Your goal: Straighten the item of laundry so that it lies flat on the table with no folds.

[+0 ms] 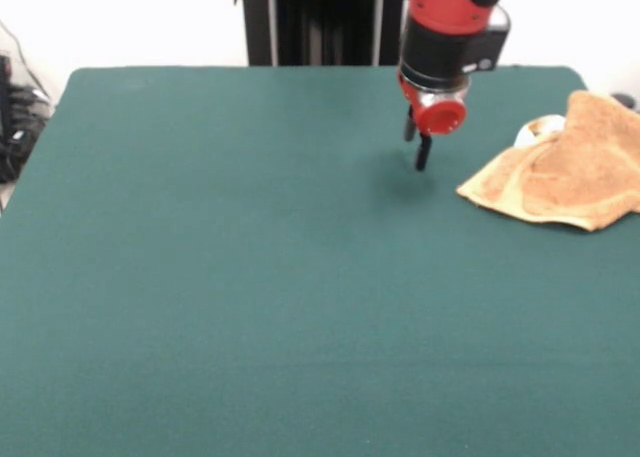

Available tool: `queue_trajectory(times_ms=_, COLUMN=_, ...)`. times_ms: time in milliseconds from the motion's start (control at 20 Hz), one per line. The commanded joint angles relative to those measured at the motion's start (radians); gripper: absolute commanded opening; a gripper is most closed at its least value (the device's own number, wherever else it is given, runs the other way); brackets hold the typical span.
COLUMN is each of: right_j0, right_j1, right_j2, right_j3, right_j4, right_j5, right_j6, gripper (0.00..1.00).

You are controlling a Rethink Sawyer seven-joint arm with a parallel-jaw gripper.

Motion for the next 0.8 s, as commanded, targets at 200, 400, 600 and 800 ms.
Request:
queue_trajectory(times_ms=200, right_j0=0.083, right_j1=0.075, right_j2=0.069, right_j3=-0.098, right_j4=0.128, right_j5=0.035, right_j6=0.189, gripper=1.00)
queue_trajectory(times_ms=400, right_j0=0.092, right_j1=0.070, right_j2=0.060, right_j3=-0.099, right_j4=0.134, right_j5=0.048, right_j6=0.176, gripper=1.00)
queue_trajectory(times_ms=600, right_j0=0.101, right_j1=0.060, right_j2=0.050, right_j3=-0.104, right_j4=0.144, right_j5=0.074, right_j6=0.174, gripper=1.00)
queue_trajectory(times_ms=800, right_j0=0.092, right_j1=0.056, right_j2=0.055, right_j3=-0.094, right_j4=0.145, right_j5=0.070, right_j6=0.164, gripper=1.00)
